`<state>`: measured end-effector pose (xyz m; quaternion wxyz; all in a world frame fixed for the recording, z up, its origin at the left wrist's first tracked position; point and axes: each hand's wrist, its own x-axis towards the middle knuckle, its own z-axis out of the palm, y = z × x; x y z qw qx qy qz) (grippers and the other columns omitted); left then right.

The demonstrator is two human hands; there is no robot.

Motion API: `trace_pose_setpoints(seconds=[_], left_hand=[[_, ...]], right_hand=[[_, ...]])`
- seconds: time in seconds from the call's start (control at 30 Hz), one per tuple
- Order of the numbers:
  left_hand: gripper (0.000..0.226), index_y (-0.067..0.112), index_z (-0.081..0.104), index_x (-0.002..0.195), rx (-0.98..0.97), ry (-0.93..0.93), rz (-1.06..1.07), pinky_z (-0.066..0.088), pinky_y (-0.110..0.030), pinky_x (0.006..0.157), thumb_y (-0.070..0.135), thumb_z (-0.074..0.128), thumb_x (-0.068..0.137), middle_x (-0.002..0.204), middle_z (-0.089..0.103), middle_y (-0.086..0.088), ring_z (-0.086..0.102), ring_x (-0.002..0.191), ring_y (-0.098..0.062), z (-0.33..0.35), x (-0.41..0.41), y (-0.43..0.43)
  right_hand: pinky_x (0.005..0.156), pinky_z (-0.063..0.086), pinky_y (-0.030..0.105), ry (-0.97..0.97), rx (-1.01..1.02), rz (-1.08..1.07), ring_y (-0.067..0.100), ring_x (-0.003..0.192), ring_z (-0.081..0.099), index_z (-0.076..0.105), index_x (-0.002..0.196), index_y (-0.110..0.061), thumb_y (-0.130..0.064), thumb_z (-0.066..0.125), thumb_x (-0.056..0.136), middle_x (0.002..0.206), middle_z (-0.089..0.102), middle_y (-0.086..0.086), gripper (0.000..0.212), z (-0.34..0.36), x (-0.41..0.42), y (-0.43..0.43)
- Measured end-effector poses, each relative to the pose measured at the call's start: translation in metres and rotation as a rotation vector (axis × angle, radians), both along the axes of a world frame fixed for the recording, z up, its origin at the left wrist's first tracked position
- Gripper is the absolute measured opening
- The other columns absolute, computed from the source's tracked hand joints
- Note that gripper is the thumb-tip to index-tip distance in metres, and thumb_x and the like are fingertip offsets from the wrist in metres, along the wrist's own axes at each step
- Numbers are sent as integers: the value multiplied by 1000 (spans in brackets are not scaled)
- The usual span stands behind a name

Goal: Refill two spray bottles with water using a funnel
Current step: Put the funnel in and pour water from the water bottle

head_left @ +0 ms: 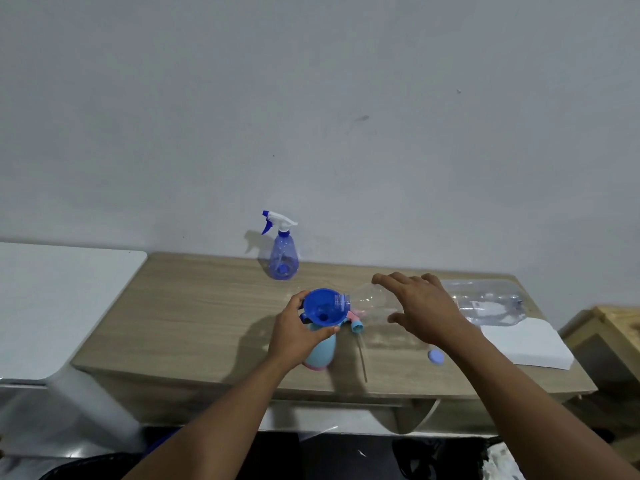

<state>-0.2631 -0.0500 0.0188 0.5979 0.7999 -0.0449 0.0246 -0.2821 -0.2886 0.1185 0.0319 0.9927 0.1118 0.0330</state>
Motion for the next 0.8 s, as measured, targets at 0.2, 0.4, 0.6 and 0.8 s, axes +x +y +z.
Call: trace_pose_setpoints(seconds=[0.2,0.4,0.6,0.8], left_hand=[[72,43,50,112,-2,10,-6,49,-11,80,31,94,56,111,61,25,57,107,5,2,-2,0],[70,47,49,107,-3,8,-6,48,-9,81,30,95,56,110,60,28,55,107,8,2,-2,1],[74,43,50,114,-11,1,-17,51,-15,86,32,95,56,113,62,24,57,110,3,-1,-1,2],[71,47,51,108,-16,-14,-8,52,-18,88,29,95,55,112,63,23,58,108,2,-2,-1,1]], right_hand=[[115,27,45,-34,-70,16,21,123,57,30,144,-42,-36,77,82,142,51,-14,78,0,3,1],[115,24,45,-55,-95,37,22,126,55,31,145,-40,-35,76,84,145,50,-12,76,2,4,5],[116,24,45,-67,-65,31,21,127,54,30,144,-41,-36,76,84,146,49,-13,76,0,5,4],[114,27,43,16,196,-33,14,122,57,35,139,-40,-37,77,81,140,52,-17,72,-9,1,-7]])
